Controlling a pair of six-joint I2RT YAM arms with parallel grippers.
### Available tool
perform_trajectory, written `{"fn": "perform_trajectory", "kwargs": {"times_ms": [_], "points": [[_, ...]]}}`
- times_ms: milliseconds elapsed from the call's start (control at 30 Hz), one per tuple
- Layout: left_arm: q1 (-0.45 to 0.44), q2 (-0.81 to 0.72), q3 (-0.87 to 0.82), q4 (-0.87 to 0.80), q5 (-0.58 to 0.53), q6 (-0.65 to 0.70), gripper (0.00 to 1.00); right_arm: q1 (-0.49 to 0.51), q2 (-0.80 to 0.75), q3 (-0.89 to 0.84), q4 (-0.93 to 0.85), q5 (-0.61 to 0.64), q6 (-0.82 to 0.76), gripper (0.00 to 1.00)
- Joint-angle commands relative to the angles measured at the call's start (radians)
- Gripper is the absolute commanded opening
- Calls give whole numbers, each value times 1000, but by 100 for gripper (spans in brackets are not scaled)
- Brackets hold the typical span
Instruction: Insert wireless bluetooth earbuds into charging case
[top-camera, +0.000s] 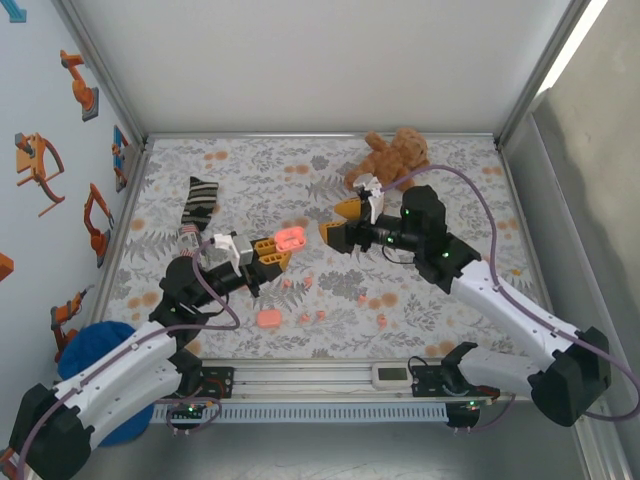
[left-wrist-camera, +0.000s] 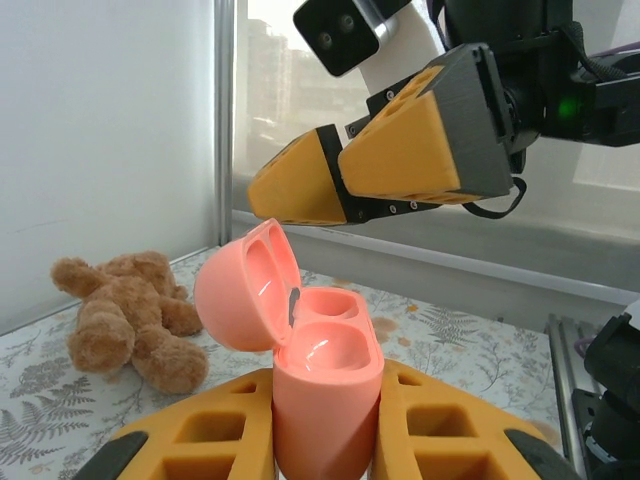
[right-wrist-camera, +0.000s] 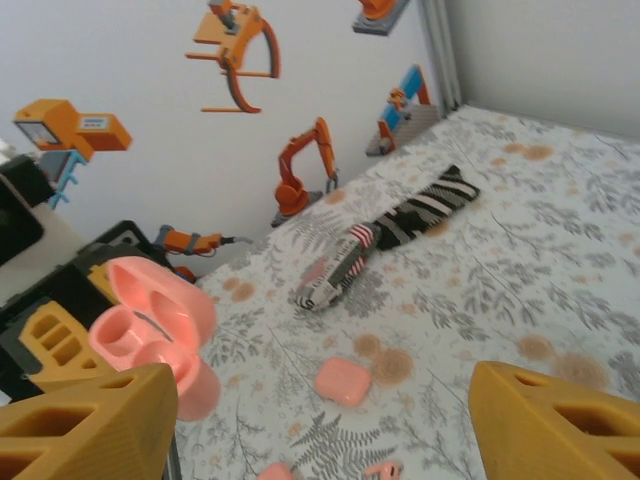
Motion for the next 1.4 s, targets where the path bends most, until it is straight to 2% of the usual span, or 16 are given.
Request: {"fn": "perform_trajectory", "kwargs": {"times_ms": [0,133,267,633,1067,1367], "points": [[-5,-32,-15,-18,-3,18,0,-21,-29,36,-220,98,-9,73],[-8,-44,-16,-21,-2,18,0,-48,-31,18,-359,136,-7,69],[-10,-43,-16,-11,-2,13,0,-62,-19,-37,-426,147,8,65],[-14,-21,-17,33,-9,-7,0,-120,59,-170,-453,132,60,66],[-17,18,-17,86,2,-23,0,-130,199,-165,-469,177,82,75],[-19,42,-16,92,3,-17,0,-128,290,-145,-467,194,74,75]]}}
